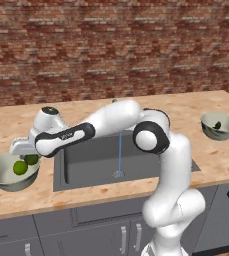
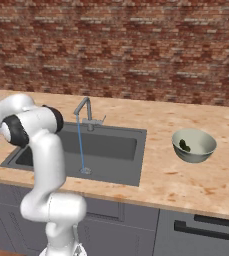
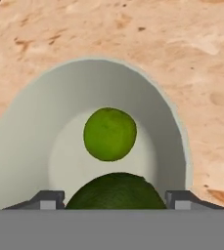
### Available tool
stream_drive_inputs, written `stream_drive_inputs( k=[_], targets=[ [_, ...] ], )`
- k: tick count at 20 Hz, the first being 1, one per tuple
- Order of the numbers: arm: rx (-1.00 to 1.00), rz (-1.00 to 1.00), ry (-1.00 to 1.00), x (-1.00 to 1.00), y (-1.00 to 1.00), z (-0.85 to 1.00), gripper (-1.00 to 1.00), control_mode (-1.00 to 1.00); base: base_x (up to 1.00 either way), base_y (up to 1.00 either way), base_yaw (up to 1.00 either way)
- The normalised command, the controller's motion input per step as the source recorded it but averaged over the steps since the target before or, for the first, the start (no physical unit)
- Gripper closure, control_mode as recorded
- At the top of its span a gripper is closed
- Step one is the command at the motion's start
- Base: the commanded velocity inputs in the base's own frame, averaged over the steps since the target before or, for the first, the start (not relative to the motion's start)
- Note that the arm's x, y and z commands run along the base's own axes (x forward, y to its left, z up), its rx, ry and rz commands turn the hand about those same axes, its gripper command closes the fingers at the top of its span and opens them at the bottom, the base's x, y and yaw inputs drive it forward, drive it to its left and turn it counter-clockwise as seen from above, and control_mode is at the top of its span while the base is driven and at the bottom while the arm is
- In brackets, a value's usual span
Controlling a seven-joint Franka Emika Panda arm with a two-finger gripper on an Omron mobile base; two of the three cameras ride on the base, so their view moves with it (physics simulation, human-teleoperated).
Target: Pick the limes from the sink and place them in one bowl. Place the squash in the other bowl. Then turn off the sink faucet.
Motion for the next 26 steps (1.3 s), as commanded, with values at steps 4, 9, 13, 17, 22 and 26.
stream_drive_inputs(
  k=[4, 9, 13, 17, 22, 26],
  targets=[
    [-0.05, 0.0, 0.07, 0.23, 0.29, -0.28, 1.0, -1.0, 0.0, 0.0, 0.0],
    [-0.05, 0.0, 0.09, 0.27, 0.24, -0.35, 1.0, -1.0, 0.0, 0.0, 0.0],
    [-0.06, 0.0, 0.1, 0.32, 0.27, -0.35, 1.0, -1.0, 0.0, 0.0, 0.0],
    [-0.04, 0.0, 0.06, 0.22, 0.26, -0.22, -1.0, -1.0, 0.0, 0.0, 0.0],
    [0.03, 0.0, -0.07, -0.39, -0.09, 0.02, -1.0, -1.0, 0.0, 0.0, 0.0],
    [0.08, 0.0, -0.12, -0.64, -0.4, 0.0, -1.0, -1.0, 0.0, 0.0, 0.0]
  ],
)
